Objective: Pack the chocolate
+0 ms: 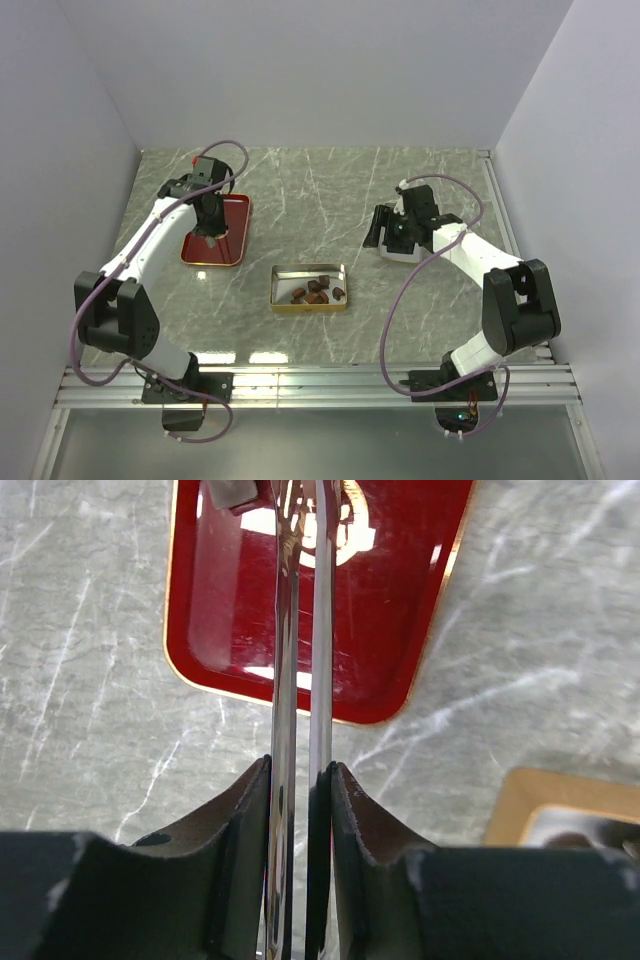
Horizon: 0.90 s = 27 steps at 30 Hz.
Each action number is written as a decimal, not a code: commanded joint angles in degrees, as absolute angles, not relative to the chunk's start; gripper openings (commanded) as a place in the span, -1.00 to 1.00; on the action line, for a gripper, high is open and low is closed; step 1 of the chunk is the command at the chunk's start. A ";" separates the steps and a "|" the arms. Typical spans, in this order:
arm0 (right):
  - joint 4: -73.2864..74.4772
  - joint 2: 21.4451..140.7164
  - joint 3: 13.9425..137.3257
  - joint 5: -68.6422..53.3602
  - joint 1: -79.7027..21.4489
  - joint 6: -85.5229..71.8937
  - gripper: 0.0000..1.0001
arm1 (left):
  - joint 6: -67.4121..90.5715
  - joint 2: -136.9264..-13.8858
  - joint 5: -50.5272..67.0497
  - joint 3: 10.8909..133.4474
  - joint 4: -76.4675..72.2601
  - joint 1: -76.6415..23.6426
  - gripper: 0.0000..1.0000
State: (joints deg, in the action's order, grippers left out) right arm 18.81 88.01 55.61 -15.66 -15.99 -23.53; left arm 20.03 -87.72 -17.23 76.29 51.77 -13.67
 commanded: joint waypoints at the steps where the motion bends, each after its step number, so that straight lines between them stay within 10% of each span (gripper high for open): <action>1: 18.72 87.28 57.57 -15.12 -16.44 -23.29 0.57 | 18.72 -83.24 -14.33 76.47 51.33 -13.45 -0.38; 27: 17.58 86.13 55.72 -16.70 -16.61 -24.43 0.57 | 18.28 -67.68 -1.94 70.31 53.79 -26.44 -0.38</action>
